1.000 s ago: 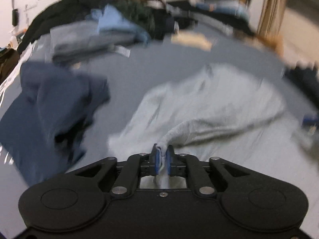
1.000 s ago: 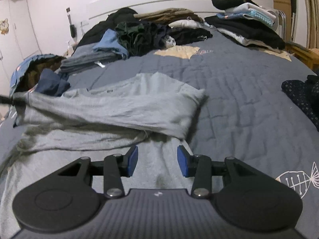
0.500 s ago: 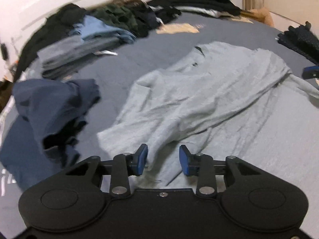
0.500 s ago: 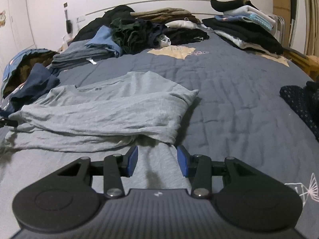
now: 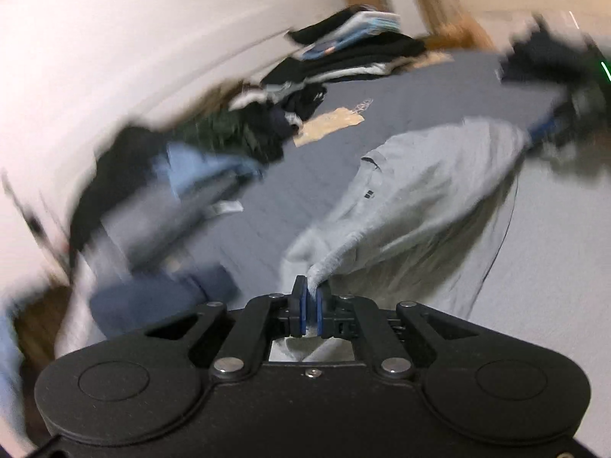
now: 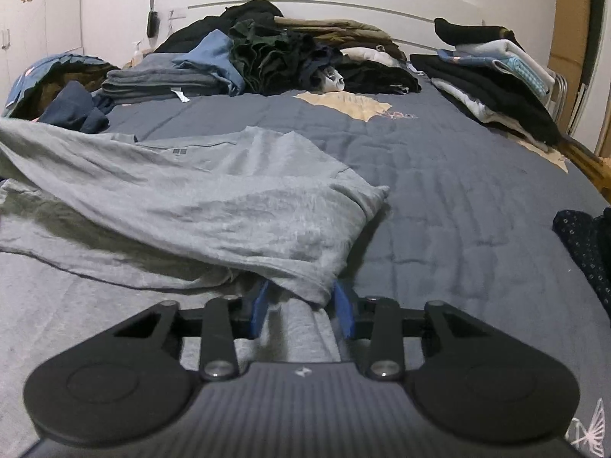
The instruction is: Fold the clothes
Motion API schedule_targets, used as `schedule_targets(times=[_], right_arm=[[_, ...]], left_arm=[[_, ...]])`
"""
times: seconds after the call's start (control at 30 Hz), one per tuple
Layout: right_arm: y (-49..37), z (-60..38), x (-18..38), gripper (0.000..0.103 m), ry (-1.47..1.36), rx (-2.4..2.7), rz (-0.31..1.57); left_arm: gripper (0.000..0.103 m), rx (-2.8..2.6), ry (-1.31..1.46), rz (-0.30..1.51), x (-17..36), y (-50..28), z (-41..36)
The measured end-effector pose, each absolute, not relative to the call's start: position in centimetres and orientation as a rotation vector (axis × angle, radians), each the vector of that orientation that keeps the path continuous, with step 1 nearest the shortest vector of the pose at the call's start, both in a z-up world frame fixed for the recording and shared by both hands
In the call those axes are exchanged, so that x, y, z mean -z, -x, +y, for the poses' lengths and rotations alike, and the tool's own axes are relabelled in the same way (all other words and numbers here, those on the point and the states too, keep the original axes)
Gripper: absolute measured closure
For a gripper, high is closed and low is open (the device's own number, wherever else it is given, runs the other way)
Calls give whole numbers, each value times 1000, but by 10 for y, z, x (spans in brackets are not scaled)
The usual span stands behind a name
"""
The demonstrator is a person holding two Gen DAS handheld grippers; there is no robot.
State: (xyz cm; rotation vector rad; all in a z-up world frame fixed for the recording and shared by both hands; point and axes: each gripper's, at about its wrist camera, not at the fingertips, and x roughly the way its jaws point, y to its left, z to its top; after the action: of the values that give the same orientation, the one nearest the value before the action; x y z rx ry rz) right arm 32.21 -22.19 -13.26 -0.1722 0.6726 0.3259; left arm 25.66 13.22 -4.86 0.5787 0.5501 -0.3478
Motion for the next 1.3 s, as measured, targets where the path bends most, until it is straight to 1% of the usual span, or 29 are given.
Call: schedule_targets(times=[0.03, 0.07, 0.1, 0.17, 0.27, 0.33, 0.37, 0.4, 0.5, 0.6, 0.73, 0.77, 0.8, 0.83, 0.87, 0.9, 0.93, 0.97, 1.0, 1.07, 1.13, 1.17, 1.2, 1.23, 1.27, 1.3], right_arm=[[-324, -223, 135, 95, 179, -317, 679], [-325, -224, 137, 96, 180, -309, 680], [-325, -225, 137, 97, 188, -308, 682], [-323, -228, 136, 97, 221, -303, 680], [-316, -227, 129, 97, 307, -279, 631], [-315, -226, 131, 97, 362, -278, 631], [-316, -227, 135, 97, 381, -272, 645], [-317, -227, 139, 97, 400, -267, 660], [-323, -237, 152, 97, 386, -245, 722], [-324, -242, 151, 98, 355, -240, 733], [-323, -246, 149, 97, 312, -245, 736], [-323, -247, 147, 92, 296, -246, 736], [-324, -249, 145, 90, 280, -249, 735], [-325, -251, 142, 86, 260, -257, 731], [-325, -252, 140, 79, 235, -272, 721], [-325, -254, 137, 74, 209, -287, 709], [-326, -255, 135, 63, 183, -303, 697], [-326, -255, 134, 58, 167, -310, 687], [-327, -255, 134, 58, 154, -315, 678], [-330, -252, 138, 57, 143, -315, 669], [-332, -252, 142, 57, 134, -305, 662], [-332, -252, 144, 58, 130, -301, 659], [-333, -252, 146, 58, 126, -296, 656], [-332, -253, 147, 64, 115, -299, 655], [-331, -254, 148, 76, 108, -306, 654], [-331, -254, 148, 87, 102, -313, 652]], left_arm=[[98, 357, -592, 557, 50, -255, 129], [97, 366, -606, 564, 51, -253, 126], [94, 368, -617, 582, 56, -253, 125], [93, 350, -673, 606, 72, -254, 121], [91, 364, -641, 675, 87, -258, 121], [76, 395, -585, 715, 83, -261, 119], [57, 411, -549, 717, 77, -260, 118], [47, 431, -503, 701, 67, -259, 117], [47, 530, -351, 663, 35, -274, 100], [47, 616, -240, 650, 14, -305, 64], [47, 725, -165, 696, 20, -361, -16], [47, 759, -151, 717, 25, -377, -38], [47, 767, -152, 733, 30, -391, -56], [47, 775, -153, 750, 36, -405, -74], [47, 782, -157, 784, 44, -419, -91], [47, 793, -168, 807, 52, -433, -106], [47, 803, -178, 830, 61, -446, -122], [47, 813, -189, 853, 70, -460, -137], [47, 808, -206, 873, 79, -472, -152], [47, 813, -213, 918, 96, -492, -174], [50, 785, -225, 960, 112, -507, -189], [53, 780, -236, 985, 119, -511, -195], [59, 774, -247, 1009, 126, -515, -201], [61, 769, -258, 1034, 133, -519, -207], [64, 766, -272, 1053, 140, -521, -211], [77, 759, -302, 1056, 145, -521, -215]])
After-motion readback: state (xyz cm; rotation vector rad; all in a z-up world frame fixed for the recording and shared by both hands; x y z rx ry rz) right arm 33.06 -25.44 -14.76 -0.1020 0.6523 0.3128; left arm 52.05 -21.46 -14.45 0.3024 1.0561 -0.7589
